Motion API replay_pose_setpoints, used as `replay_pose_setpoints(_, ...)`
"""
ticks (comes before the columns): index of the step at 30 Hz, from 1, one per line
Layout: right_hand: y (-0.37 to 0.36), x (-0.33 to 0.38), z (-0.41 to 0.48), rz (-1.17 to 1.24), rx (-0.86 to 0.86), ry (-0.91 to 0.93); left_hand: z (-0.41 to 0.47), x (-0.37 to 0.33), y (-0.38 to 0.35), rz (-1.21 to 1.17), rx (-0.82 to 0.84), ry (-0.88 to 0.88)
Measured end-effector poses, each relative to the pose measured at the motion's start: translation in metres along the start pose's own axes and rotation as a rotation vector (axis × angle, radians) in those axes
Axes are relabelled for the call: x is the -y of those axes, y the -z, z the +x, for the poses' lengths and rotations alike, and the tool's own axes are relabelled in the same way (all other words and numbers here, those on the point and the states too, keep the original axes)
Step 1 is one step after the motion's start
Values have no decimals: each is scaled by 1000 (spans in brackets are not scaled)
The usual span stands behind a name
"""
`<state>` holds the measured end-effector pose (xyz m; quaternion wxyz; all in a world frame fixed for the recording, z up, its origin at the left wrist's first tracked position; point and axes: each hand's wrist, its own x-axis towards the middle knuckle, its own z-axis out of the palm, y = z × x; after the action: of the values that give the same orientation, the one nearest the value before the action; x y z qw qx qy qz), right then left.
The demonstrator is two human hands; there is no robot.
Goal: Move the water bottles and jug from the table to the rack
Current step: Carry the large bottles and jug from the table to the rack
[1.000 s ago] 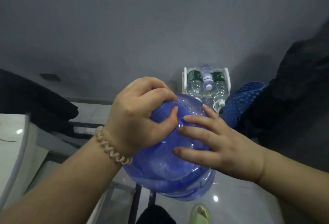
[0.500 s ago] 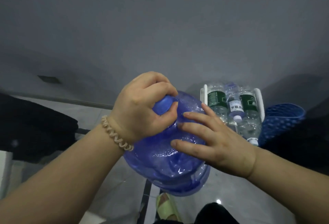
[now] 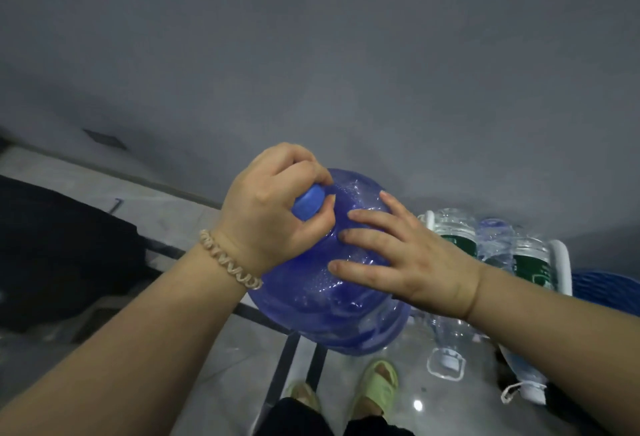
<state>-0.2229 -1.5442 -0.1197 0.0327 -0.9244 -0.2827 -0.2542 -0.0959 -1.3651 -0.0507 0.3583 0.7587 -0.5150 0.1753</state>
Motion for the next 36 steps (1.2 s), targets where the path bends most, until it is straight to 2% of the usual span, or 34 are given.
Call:
replay_pose_setpoints(4, -28, -29, 2, -18, 22, -3, 10, 32, -26, -30, 17, 31)
replay_pose_setpoints(12, -71, -56, 7, -27, -12, -92, 28, 85, -60, -93, 95, 1)
replay_pose_setpoints(19, -108, -72, 4, -35, -31, -99, 26, 117, -86, -90, 110, -33)
replay_pose_setpoints(36, -168, -85, -35, -29, -112, -183, 19, 136, -136, -88, 221, -96)
